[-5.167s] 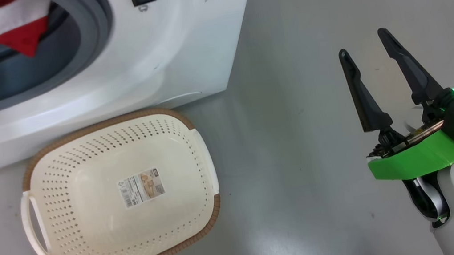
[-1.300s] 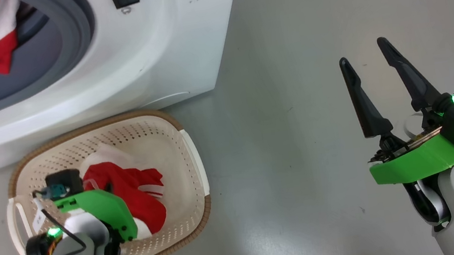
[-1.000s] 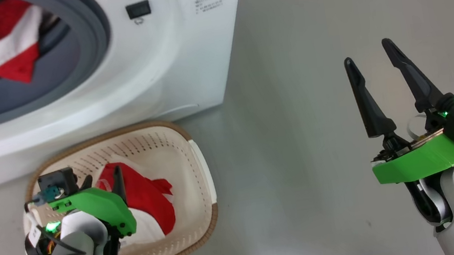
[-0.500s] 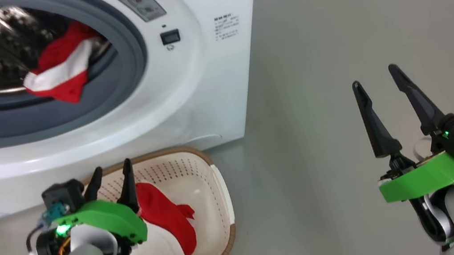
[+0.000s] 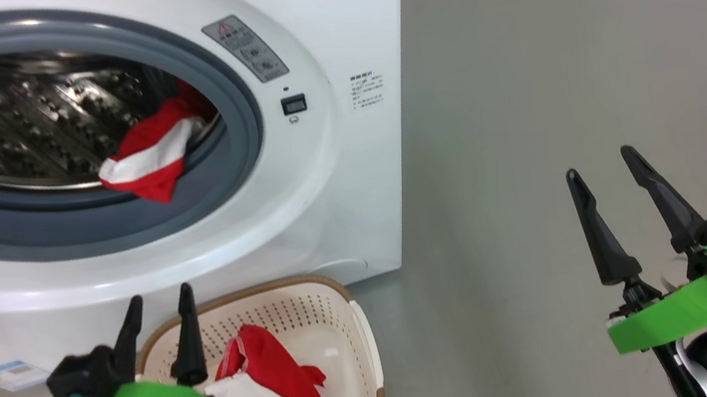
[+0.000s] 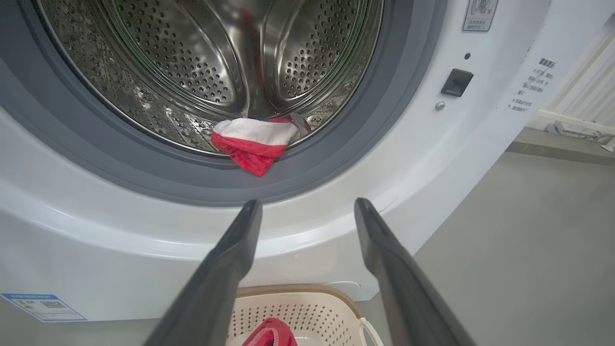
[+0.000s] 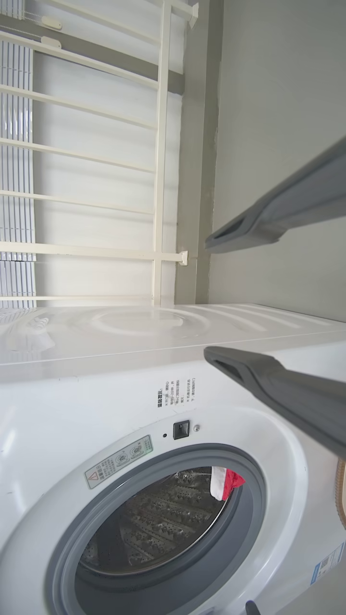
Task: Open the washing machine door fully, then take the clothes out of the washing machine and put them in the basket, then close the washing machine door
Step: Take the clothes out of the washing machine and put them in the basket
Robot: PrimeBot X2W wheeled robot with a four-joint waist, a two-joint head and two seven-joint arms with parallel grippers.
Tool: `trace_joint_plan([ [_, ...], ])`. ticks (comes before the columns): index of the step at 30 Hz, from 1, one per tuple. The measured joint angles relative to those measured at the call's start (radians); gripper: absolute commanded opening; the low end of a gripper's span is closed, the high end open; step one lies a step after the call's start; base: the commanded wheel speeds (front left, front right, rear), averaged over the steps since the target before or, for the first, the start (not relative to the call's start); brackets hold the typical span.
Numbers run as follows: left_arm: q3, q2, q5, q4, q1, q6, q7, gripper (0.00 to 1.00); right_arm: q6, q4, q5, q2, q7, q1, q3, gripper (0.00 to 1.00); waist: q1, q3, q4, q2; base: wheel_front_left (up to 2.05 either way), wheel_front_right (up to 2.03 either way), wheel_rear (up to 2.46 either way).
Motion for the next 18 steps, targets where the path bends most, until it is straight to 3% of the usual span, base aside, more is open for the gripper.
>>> trace_joint_plan([
  [18,0.06,0.001,0.081,-0.26,0.239,-0.009,0.0,1.0,0.0,-0.02,-0.02,0.005,0.0,0.14,-0.039,1.0,0.0,-0.166,0.004,0.0,0.0,0.0,0.0],
])
